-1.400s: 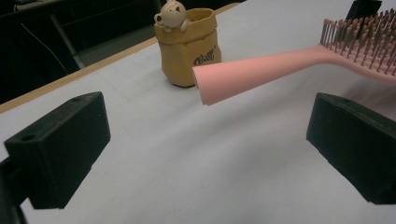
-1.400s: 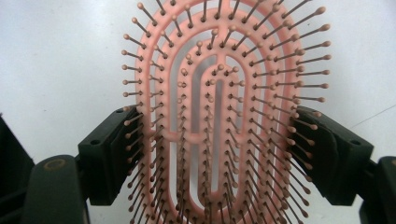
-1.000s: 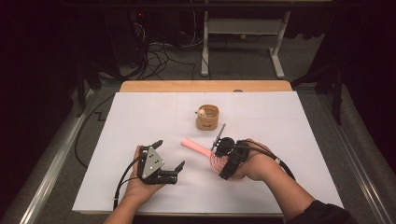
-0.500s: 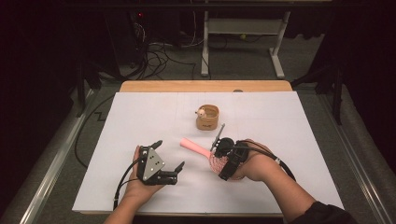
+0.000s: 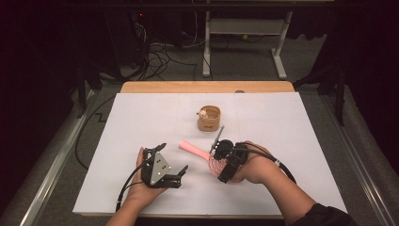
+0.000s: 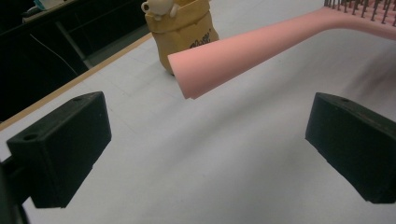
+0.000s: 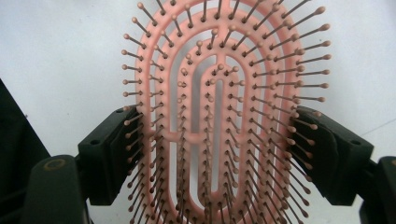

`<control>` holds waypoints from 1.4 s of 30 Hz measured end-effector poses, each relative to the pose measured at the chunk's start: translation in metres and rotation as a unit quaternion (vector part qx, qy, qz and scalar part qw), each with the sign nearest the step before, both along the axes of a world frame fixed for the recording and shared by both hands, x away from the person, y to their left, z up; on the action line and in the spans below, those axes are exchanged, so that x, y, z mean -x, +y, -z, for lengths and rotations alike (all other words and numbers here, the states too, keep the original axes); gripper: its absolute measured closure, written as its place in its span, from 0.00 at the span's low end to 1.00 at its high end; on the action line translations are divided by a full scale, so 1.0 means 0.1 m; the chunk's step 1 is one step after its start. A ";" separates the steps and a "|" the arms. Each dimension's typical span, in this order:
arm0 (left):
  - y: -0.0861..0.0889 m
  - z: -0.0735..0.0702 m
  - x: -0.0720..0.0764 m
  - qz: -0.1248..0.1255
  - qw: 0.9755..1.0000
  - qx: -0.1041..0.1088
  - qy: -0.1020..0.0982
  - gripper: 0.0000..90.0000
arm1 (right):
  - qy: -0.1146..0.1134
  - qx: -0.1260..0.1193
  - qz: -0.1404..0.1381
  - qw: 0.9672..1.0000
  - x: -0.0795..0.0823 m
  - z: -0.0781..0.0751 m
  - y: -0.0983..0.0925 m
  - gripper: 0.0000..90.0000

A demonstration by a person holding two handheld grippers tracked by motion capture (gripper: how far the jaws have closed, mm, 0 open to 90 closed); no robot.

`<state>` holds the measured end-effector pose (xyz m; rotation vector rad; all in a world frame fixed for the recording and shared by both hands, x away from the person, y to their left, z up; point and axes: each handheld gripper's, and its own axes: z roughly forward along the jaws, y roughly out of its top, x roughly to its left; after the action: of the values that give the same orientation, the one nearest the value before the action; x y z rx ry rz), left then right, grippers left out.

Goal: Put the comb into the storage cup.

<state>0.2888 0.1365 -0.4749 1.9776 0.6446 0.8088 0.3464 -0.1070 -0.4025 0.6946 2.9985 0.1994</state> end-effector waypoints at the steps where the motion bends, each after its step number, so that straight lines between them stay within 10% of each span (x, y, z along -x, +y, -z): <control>1: 0.00 0.00 0.00 0.000 1.000 0.000 0.000 0.01 | 0.000 0.001 0.000 1.000 0.01 0.00 0.01 0.23; 42: -0.06 0.03 0.03 0.005 0.999 -0.040 -0.018 0.02 | 0.006 0.009 -0.026 1.000 0.05 0.06 0.29 0.23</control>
<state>0.2862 0.1301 -0.4782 2.0320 0.5891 0.8750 0.3419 -0.0782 -0.4080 0.6198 3.0282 0.1705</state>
